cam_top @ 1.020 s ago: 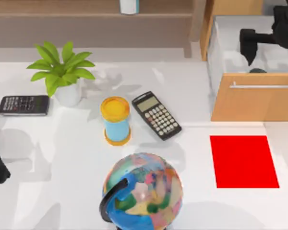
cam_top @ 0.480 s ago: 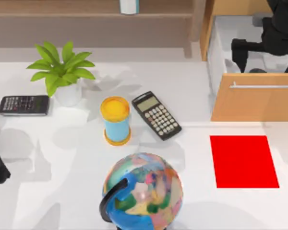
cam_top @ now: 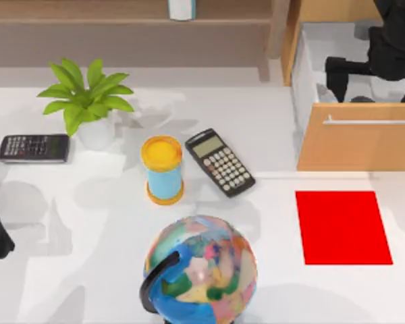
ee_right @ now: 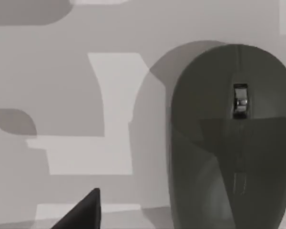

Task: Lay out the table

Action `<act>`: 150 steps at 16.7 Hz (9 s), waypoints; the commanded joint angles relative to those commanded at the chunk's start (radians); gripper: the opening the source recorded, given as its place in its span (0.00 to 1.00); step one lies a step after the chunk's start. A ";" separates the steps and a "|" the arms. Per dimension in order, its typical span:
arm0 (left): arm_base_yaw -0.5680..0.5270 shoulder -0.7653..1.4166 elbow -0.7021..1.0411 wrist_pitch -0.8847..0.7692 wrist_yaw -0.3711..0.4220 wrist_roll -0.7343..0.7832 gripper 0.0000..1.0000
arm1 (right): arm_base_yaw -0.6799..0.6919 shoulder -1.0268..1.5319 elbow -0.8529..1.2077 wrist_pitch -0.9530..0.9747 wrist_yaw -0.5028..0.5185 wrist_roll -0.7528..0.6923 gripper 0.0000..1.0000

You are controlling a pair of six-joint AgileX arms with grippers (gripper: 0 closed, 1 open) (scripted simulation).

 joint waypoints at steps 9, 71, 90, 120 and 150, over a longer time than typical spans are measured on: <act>0.000 0.000 0.000 0.000 0.000 0.000 1.00 | 0.002 0.012 -0.039 0.052 0.002 0.002 1.00; 0.000 0.000 0.000 0.000 0.000 0.000 1.00 | 0.284 -0.680 -0.956 0.295 -0.070 0.239 0.00; 0.000 0.000 0.000 0.000 0.000 0.000 1.00 | 0.319 -0.622 -1.006 0.415 0.034 0.070 0.00; 0.000 0.000 0.000 0.000 0.000 0.000 1.00 | 0.283 -0.593 -1.027 0.433 0.004 0.160 0.00; 0.000 0.000 0.000 0.000 0.000 0.000 1.00 | 0.224 -0.726 -1.203 0.705 0.089 0.002 1.00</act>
